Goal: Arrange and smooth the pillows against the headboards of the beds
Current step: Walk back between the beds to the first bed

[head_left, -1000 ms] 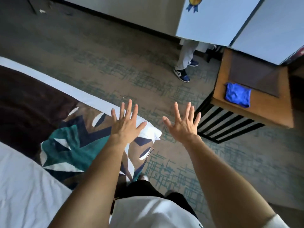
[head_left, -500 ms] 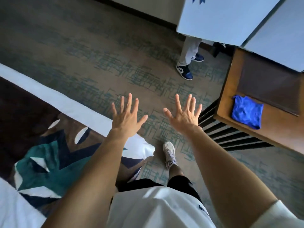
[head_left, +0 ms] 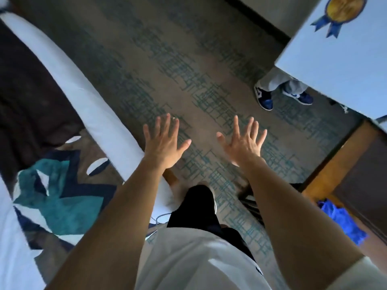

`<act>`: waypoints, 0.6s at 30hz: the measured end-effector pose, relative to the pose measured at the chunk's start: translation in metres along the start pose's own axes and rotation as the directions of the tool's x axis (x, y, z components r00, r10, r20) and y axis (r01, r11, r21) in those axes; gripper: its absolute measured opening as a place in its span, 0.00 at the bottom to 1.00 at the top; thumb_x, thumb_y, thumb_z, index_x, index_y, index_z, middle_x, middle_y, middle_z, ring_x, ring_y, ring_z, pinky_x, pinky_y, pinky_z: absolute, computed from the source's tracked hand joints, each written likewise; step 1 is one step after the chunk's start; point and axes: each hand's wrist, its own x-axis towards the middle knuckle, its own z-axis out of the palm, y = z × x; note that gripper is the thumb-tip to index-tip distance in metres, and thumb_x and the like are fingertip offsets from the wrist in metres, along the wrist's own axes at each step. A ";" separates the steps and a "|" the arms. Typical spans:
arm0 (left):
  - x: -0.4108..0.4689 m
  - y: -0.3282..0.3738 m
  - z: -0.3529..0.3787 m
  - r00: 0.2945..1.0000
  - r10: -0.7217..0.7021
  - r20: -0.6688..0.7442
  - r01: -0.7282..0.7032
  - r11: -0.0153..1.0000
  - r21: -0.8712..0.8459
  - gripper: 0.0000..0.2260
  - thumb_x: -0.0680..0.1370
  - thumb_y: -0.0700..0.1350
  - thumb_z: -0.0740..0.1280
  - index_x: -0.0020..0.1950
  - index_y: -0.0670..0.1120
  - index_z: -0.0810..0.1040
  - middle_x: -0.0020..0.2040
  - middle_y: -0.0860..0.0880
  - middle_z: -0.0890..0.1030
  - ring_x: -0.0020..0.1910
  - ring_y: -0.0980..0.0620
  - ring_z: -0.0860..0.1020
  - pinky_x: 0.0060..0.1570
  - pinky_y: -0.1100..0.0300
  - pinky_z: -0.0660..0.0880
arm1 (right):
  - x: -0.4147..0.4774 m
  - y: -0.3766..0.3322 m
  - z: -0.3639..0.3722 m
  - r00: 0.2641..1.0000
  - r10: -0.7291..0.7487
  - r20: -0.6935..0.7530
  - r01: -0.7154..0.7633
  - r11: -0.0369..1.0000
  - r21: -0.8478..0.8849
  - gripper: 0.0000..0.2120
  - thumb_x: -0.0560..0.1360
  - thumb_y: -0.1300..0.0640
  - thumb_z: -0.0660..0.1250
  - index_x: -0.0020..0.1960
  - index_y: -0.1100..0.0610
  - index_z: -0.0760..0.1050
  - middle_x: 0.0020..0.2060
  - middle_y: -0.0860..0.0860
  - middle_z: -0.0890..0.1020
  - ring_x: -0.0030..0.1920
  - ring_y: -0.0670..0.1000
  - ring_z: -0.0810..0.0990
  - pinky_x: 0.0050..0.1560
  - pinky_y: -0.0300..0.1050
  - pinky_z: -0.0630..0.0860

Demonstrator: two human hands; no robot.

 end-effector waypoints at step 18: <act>0.204 -0.122 -0.065 0.923 -0.367 0.114 0.383 0.903 -0.193 0.39 0.77 0.73 0.41 0.82 0.52 0.42 0.83 0.45 0.40 0.81 0.39 0.39 0.75 0.32 0.40 | 0.266 -0.184 -0.117 0.932 -0.358 0.065 0.363 0.911 -0.193 0.42 0.76 0.26 0.39 0.82 0.49 0.38 0.80 0.63 0.40 0.80 0.63 0.39 0.75 0.69 0.35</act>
